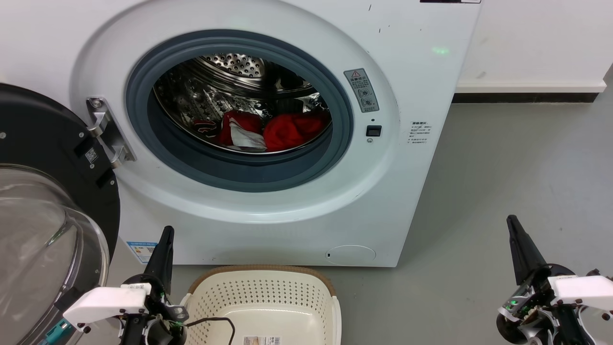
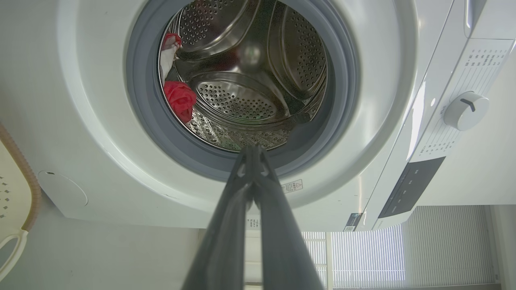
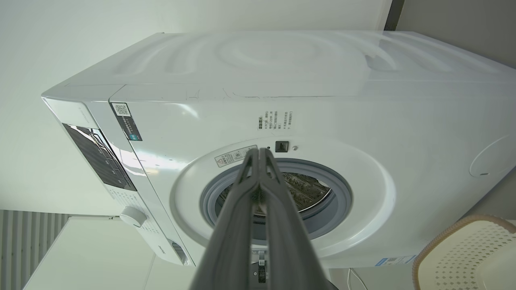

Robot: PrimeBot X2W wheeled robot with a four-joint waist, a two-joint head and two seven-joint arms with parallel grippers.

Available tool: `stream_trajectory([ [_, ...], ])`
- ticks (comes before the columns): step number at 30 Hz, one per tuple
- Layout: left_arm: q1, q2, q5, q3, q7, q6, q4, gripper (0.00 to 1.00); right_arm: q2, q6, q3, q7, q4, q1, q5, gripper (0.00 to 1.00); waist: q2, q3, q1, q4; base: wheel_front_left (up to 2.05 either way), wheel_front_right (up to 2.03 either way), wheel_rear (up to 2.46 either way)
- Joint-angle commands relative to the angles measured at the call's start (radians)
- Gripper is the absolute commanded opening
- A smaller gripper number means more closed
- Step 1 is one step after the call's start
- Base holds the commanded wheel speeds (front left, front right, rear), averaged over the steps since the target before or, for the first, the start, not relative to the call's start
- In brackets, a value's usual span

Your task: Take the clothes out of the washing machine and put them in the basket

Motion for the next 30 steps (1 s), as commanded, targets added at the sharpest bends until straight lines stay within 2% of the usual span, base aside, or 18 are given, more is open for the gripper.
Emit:
stream_trajectory([
  [1,-0.006,-0.002,-0.002,0.003,0.002,-0.003,0.0,0.0,0.004,0.0,0.0,0.0,0.001,-0.013,-0.004,0.0,0.0,0.0,0.0,0.0,0.0,0.0,0.0],
  [17,-0.006,-0.002,-0.002,0.003,0.002,-0.003,0.0,0.0,0.004,0.0,0.0,0.0,0.001,-0.013,-0.004,0.0,0.0,0.0,0.0,0.0,0.0,0.0,0.0],
  [18,0.0,0.0,0.0,0.0,0.0,0.0,0.0,1.0,0.0,0.0,0.0,0.0,0.0,0.0,0.0,1.0,0.0,0.0,0.0,0.0,0.0,0.0,0.0],
  [26,0.03,-0.002,0.023,-0.006,-0.025,0.0,0.011,1.0,0.001,0.0,0.003,-0.024,0.024,0.03,-0.017,1.0,0.0,0.001,0.0,0.0,0.0,0.0,0.0],
  [30,0.034,-0.002,0.077,0.001,-0.045,0.003,-0.003,1.0,0.001,0.0,0.003,-0.044,0.011,0.036,-0.083,1.0,0.0,0.001,0.0,0.0,0.0,0.0,0.0],
])
